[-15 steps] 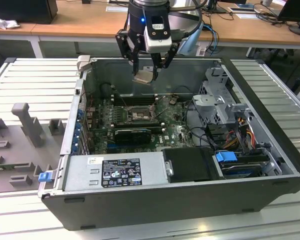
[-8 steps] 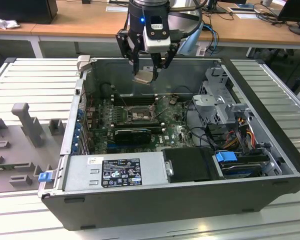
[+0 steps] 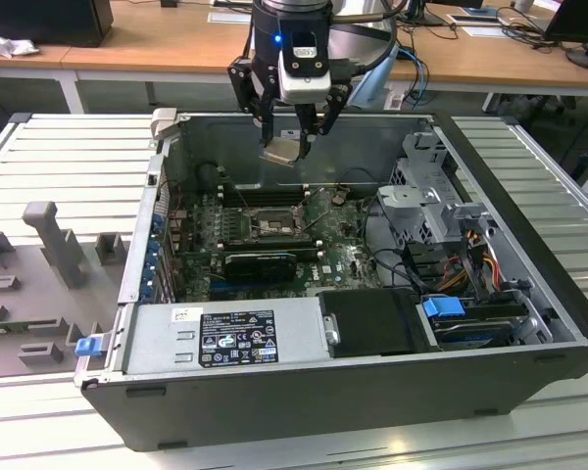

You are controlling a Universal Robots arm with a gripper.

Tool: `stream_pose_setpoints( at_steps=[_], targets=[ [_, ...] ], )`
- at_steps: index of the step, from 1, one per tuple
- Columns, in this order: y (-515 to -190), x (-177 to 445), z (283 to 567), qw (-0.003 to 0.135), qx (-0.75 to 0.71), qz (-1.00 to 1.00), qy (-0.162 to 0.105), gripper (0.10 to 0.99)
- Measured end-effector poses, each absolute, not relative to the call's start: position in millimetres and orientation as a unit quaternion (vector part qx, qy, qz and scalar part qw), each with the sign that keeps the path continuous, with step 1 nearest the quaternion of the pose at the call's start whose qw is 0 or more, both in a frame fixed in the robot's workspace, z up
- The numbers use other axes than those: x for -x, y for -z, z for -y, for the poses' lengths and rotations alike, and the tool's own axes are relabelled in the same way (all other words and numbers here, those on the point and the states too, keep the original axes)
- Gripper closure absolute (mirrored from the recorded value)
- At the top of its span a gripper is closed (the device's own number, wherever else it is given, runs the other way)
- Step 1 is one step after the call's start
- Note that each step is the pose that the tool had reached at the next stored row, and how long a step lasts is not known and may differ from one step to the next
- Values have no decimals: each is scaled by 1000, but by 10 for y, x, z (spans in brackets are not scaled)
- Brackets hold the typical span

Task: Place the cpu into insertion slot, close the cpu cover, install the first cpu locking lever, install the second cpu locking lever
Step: 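Place the cpu into insertion slot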

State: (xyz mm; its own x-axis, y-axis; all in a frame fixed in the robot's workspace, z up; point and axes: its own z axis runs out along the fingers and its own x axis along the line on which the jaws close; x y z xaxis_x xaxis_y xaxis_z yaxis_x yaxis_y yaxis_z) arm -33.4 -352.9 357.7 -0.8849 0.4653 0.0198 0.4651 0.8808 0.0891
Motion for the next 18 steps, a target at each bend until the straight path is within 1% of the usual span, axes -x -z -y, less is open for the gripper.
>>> stream_pose_setpoints(
  at_steps=[18],
  targets=[
    [-3574, 334, 3529, 3, -282, -958, -46, 557]
  ],
)
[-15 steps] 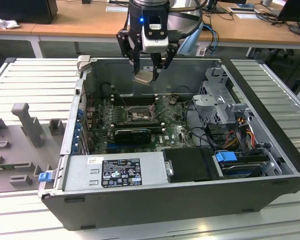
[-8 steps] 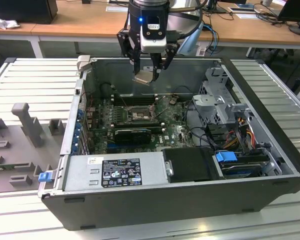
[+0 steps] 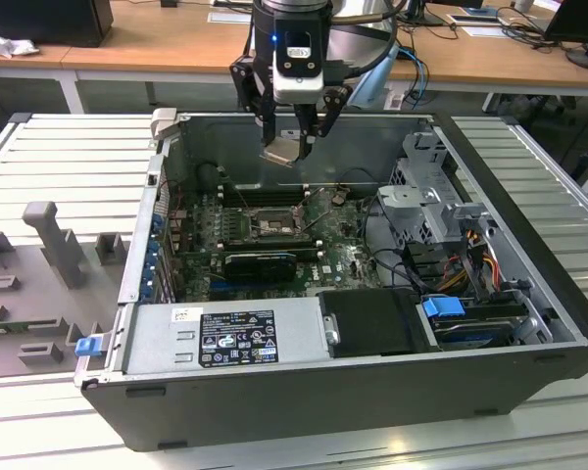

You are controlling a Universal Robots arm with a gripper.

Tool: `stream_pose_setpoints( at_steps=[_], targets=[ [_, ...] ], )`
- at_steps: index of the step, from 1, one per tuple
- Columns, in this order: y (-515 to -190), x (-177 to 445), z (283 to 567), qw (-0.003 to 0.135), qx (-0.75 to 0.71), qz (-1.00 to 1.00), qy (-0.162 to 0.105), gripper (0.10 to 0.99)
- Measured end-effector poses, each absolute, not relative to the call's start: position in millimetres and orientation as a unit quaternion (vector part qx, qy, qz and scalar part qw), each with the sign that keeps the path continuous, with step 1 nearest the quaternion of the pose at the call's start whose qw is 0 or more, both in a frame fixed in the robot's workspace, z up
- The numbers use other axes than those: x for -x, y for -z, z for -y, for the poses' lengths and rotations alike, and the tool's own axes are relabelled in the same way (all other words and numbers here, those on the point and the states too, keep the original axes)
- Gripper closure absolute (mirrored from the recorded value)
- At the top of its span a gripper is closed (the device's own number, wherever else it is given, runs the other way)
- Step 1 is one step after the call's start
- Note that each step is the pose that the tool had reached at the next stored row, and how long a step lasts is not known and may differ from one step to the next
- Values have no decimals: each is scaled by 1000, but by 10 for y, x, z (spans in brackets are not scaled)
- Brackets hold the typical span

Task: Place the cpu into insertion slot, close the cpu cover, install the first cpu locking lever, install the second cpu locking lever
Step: 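Place the cpu into insertion slot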

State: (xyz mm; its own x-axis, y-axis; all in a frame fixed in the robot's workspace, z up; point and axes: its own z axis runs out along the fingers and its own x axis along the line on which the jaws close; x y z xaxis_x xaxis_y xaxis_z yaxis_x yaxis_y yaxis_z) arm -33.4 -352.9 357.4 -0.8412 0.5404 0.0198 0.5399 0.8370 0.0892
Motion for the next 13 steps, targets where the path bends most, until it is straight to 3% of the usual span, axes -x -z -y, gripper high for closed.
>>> stream_pose_setpoints(
  at_steps=[13],
  targets=[
    [-3573, 334, 3529, 4, -311, -949, -45, 557]
  ],
)
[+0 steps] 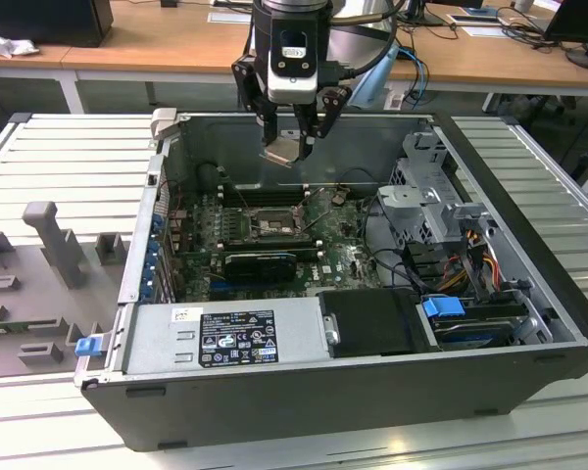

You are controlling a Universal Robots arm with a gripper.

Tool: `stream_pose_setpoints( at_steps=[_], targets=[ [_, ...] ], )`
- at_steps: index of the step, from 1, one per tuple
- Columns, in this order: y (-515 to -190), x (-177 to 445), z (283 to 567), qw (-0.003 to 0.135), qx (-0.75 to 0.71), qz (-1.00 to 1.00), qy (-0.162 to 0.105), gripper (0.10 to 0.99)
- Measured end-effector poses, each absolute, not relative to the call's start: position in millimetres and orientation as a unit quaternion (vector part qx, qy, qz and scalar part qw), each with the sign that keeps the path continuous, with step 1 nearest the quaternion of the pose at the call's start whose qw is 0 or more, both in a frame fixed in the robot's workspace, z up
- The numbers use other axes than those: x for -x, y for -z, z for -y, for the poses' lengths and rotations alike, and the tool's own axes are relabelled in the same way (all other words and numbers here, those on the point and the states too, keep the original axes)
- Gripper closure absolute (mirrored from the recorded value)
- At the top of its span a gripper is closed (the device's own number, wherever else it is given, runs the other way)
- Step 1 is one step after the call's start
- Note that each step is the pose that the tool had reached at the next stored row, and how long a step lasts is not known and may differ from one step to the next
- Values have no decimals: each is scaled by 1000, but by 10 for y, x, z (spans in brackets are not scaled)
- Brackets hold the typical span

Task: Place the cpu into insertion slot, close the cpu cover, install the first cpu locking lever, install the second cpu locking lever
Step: 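Place the cpu into insertion slot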

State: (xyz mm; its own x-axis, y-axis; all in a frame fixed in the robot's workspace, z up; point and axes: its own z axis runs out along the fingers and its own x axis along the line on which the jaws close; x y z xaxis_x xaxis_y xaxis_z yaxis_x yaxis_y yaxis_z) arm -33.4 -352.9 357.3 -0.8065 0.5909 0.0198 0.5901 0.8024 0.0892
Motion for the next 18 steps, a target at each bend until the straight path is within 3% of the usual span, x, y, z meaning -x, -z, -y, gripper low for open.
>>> stream_pose_setpoints(
  at_steps=[18],
  targets=[
    [-3569, 334, 3529, 6, -348, -937, -45, 557]
  ],
)
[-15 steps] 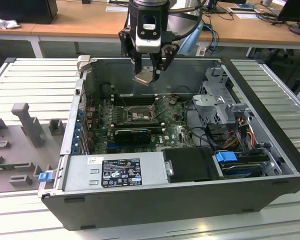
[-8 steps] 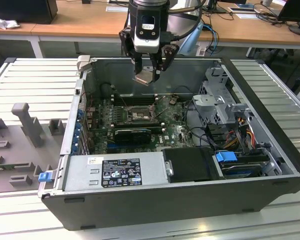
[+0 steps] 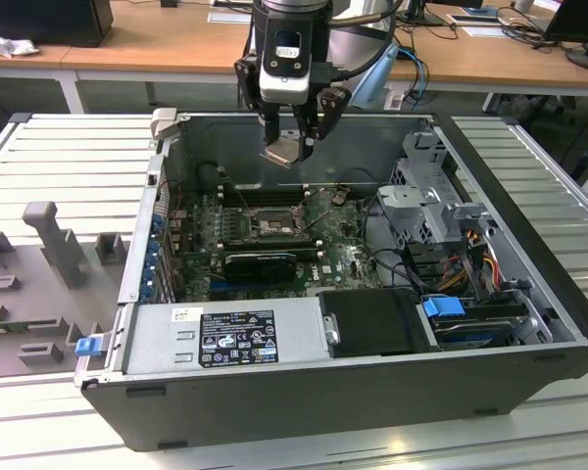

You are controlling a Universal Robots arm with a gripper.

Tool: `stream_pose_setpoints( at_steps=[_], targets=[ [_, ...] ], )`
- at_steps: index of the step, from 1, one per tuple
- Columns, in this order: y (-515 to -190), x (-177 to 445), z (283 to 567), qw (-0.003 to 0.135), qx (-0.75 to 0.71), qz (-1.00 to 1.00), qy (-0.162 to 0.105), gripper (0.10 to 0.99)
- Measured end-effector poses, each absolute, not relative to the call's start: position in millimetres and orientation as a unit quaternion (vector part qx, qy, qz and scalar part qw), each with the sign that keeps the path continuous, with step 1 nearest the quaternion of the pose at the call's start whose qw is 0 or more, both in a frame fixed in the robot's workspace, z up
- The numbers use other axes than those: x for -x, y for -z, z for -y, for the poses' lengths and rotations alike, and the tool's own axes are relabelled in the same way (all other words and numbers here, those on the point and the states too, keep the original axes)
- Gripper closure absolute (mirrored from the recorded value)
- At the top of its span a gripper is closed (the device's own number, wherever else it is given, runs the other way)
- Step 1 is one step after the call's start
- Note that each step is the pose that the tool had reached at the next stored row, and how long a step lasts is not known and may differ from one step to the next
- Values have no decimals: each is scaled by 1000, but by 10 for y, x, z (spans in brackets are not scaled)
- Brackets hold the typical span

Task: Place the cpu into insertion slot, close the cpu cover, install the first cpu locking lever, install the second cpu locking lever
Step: 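Place the cpu into insertion slot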

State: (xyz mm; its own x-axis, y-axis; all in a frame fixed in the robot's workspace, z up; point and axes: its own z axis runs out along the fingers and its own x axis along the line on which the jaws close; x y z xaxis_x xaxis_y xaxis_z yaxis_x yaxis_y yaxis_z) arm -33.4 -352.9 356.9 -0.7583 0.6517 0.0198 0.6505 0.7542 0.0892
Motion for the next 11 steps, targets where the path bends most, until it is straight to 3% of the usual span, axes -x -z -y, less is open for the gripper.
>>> stream_pose_setpoints(
  at_steps=[11],
  targets=[
    [-3567, 334, 3529, 8, -381, -924, -45, 557]
  ],
)
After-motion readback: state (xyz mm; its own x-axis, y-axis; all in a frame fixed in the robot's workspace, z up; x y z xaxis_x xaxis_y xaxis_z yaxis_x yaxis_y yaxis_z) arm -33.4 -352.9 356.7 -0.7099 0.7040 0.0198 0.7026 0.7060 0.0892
